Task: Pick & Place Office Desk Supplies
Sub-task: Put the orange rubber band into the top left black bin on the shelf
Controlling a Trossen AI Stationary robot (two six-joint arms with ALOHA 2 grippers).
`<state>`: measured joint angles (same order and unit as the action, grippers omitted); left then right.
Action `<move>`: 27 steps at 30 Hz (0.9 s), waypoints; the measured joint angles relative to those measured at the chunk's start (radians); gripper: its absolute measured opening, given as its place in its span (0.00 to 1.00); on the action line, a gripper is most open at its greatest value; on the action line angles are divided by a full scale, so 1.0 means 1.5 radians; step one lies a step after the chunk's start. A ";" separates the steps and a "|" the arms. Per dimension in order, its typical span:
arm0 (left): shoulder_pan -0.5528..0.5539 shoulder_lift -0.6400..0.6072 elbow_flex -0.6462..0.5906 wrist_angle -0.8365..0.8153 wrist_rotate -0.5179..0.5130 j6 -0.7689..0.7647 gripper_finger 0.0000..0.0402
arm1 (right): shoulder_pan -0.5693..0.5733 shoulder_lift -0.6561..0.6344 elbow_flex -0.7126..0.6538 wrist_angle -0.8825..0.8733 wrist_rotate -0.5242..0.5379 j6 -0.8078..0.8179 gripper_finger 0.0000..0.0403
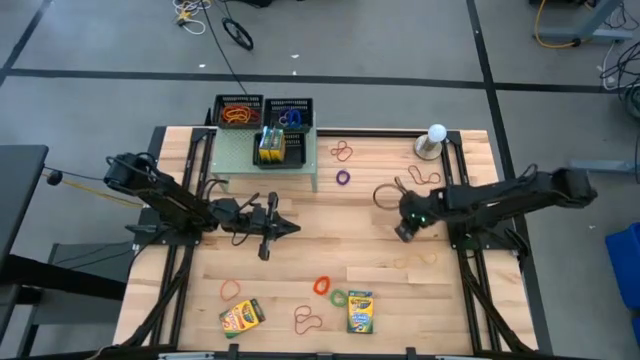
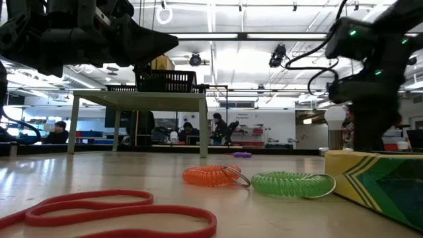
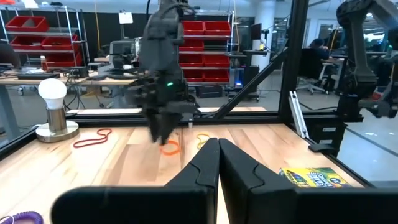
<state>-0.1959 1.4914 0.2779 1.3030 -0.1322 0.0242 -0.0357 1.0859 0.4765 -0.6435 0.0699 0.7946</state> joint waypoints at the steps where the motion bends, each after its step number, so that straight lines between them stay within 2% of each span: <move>1: 0.000 0.000 0.000 -0.001 0.000 0.000 0.03 | 0.022 0.000 0.009 -0.031 0.000 -0.003 0.40; 6: 0.000 0.000 0.000 0.000 0.000 0.010 0.03 | 0.097 0.001 0.021 -0.077 0.028 -0.036 0.40; 10: 0.000 0.000 0.000 -0.001 0.000 0.007 0.03 | 0.112 0.001 0.012 -0.078 0.014 -0.041 0.40; 14: 0.000 0.000 0.000 -0.001 0.001 0.007 0.03 | 0.151 0.001 0.014 -0.062 -0.010 -0.092 0.40; 19: 0.000 0.000 0.000 -0.001 0.001 0.007 0.03 | 0.177 0.006 0.014 -0.075 0.044 -0.113 0.40; 27: 0.000 -0.001 0.000 0.000 -0.004 -0.012 0.03 | 0.178 0.108 0.014 -0.010 0.045 -0.186 0.31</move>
<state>-0.1963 1.4906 0.2779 1.3033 -0.1388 0.0063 0.2306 1.2478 0.4980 -0.6584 0.1378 0.5159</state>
